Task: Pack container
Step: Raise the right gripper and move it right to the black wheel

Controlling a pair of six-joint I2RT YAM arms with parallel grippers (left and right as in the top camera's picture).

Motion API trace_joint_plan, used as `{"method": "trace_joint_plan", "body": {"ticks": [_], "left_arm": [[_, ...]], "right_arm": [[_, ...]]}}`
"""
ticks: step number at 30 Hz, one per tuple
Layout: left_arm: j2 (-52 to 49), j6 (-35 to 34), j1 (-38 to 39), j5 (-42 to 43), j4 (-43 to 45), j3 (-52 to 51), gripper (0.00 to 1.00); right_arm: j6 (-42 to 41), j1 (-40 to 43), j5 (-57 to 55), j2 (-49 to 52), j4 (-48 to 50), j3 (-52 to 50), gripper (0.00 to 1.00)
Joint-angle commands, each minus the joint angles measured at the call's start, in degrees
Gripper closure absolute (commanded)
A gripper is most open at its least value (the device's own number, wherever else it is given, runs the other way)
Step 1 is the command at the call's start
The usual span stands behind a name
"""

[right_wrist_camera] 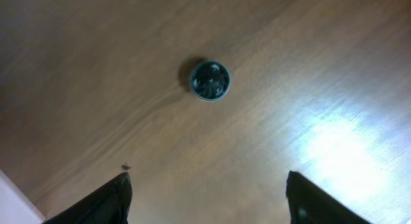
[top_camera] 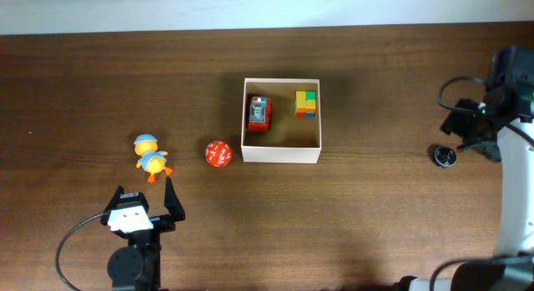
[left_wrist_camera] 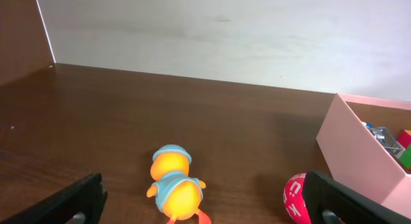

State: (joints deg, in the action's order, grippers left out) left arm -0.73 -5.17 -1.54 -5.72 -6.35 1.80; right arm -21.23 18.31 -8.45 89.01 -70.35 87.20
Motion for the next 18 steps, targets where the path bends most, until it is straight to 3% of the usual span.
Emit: {"method": "trace_joint_plan", "body": {"ticks": [1,6,18], "left_arm": [[0.3,0.9,-0.3,1.0,0.2,-0.4,0.01],[0.3,0.9,-0.3,1.0,0.2,-0.4,0.01],[0.3,0.9,-0.3,1.0,0.2,-0.4,0.01]], "right_arm": [[-1.8,4.8,6.7,0.2,6.6,-8.1,0.28],[-1.5,7.6,8.1,2.0,12.5,-12.8,0.28],[-2.2,7.6,8.2,9.1,21.8,-13.2,0.28]]}}
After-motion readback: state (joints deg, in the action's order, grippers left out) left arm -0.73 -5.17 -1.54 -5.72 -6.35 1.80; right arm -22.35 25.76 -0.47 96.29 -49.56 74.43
